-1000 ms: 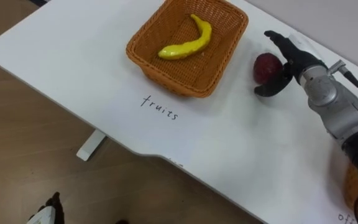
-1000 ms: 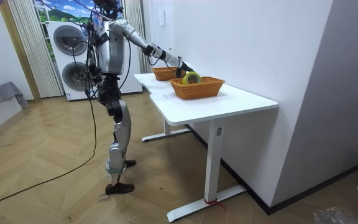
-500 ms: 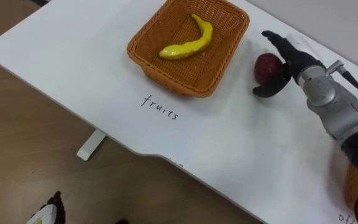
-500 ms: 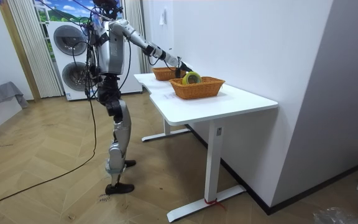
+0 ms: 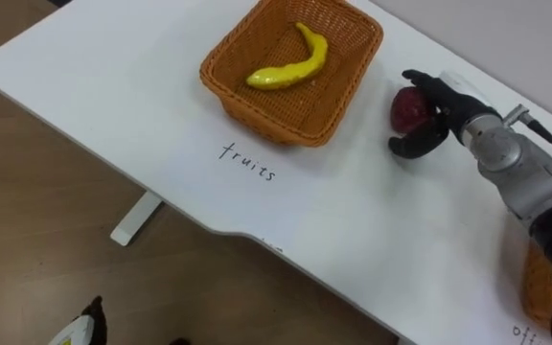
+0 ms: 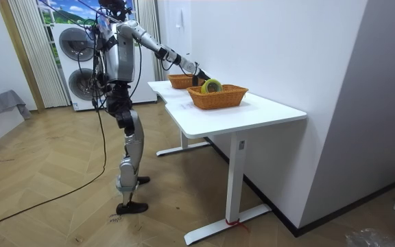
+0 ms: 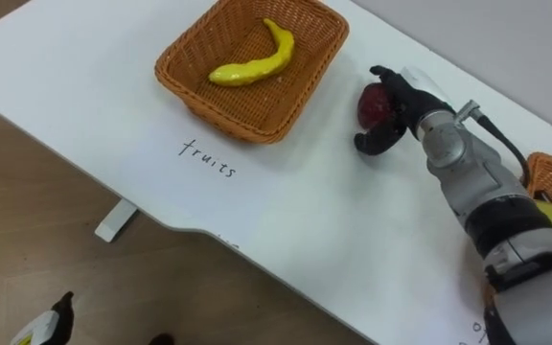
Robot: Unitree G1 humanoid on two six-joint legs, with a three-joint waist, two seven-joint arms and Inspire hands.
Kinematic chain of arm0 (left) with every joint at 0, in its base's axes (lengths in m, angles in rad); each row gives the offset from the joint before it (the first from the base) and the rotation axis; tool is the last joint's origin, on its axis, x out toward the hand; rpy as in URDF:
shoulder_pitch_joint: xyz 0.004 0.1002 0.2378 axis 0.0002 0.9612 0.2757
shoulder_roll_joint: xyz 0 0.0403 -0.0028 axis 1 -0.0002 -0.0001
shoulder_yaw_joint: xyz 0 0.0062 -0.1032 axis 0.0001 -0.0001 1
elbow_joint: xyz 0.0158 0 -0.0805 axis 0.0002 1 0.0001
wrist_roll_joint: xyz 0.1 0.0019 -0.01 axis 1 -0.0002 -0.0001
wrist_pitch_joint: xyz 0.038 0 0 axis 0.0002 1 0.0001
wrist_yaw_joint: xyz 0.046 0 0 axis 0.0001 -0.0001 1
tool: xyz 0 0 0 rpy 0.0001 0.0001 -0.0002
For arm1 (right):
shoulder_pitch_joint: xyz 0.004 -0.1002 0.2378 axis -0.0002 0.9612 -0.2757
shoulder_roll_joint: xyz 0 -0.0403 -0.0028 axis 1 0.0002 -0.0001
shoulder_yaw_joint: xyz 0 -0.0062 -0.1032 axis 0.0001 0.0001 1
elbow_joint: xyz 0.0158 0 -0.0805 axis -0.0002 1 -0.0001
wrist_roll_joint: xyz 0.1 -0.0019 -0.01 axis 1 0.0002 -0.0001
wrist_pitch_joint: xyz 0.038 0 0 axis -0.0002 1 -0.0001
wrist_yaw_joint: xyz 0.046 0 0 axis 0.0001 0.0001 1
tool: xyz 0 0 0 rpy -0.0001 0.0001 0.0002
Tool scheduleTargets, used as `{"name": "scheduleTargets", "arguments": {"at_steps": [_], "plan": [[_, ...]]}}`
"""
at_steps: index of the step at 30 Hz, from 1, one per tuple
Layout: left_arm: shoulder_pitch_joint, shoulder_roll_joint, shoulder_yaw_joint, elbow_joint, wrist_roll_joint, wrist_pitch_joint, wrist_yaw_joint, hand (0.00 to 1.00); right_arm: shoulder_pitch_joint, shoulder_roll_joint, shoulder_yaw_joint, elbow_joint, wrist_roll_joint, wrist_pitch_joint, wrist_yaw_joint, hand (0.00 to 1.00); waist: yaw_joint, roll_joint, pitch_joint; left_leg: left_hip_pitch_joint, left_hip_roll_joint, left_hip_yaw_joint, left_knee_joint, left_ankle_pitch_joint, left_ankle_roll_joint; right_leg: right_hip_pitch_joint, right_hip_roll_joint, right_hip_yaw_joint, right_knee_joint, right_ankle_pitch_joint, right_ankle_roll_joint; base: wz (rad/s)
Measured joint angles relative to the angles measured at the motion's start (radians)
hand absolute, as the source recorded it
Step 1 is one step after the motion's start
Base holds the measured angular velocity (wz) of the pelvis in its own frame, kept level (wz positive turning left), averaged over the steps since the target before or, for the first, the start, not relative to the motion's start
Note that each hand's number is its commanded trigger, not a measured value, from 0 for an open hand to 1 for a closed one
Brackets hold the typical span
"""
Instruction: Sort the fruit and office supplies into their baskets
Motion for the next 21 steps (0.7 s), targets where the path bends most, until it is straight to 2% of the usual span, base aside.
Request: {"name": "scheduleTargets", "arguments": {"at_steps": [21], "plan": [[-0.005,0.0,-0.001,-0.003,0.0,0.0,-0.036,0.0,-0.001,-0.015,0.0,-0.001,-0.008,0.004,0.029,0.0,0.001,0.0,-0.0006,-0.004,0.0,-0.002,0.015,0.0,0.0,0.001,0.0,-0.007,0.001,0.0,0.0,0.0]]}}
